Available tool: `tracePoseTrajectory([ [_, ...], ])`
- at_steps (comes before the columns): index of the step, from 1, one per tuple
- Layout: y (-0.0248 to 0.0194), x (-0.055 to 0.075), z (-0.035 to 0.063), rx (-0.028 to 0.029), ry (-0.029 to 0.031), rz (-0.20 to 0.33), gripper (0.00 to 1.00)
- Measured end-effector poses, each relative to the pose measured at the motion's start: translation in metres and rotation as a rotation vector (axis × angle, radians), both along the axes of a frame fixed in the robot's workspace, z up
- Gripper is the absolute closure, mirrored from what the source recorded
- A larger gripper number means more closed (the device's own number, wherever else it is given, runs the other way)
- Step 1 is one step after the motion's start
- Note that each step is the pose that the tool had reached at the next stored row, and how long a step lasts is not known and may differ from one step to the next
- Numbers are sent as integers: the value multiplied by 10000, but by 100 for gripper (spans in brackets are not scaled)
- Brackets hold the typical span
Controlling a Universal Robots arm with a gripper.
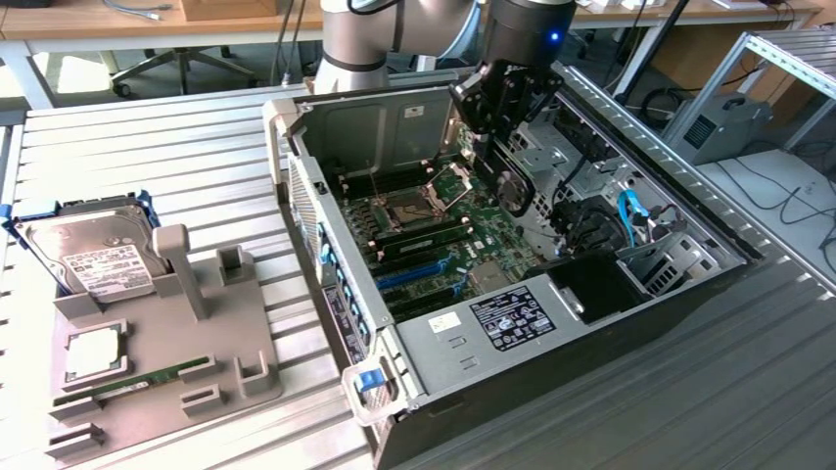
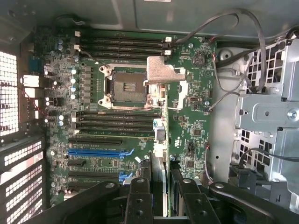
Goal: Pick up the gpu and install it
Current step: 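Insert the gpu into the slot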
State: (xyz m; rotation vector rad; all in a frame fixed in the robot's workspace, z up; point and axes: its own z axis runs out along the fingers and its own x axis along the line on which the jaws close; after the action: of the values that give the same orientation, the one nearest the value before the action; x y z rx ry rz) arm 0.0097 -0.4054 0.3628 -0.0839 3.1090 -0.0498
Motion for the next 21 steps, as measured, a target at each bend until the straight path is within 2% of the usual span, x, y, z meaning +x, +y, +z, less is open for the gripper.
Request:
tracePoseTrajectory([
  [7,0,0,0,0,0,87,73],
  [21,0,0,0,0,0,617,73],
])
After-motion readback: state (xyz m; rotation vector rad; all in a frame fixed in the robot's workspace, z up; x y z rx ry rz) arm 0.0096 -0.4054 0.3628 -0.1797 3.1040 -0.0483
